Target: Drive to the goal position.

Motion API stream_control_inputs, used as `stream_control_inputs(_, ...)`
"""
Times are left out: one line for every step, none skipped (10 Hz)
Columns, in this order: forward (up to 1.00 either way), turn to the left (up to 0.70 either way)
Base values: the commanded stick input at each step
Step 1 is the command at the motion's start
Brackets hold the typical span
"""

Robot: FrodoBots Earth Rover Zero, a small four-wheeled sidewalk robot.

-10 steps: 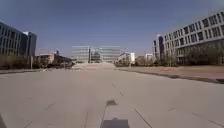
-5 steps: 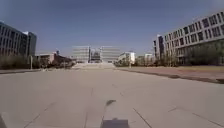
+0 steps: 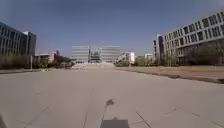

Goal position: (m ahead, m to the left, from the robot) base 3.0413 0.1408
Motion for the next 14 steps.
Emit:
stream_control_inputs(0.1, 0.0)
stream_control_inputs(0.1, 0.0)
stream_control_inputs(0.09, 0.0)
stream_control_inputs(0.08, 0.0)
stream_control_inputs(0.07, 0.0)
stream_control_inputs(0.07, 0.0)
stream_control_inputs(0.07, 0.0)
stream_control_inputs(0.07, 0.0)
stream_control_inputs(0.07, 0.0)
stream_control_inputs(0.07, 0.0)
stream_control_inputs(0.07, 0.0)
stream_control_inputs(0.06, 0.0)
stream_control_inputs(0.06, 0.0)
stream_control_inputs(0.07, 0.0)
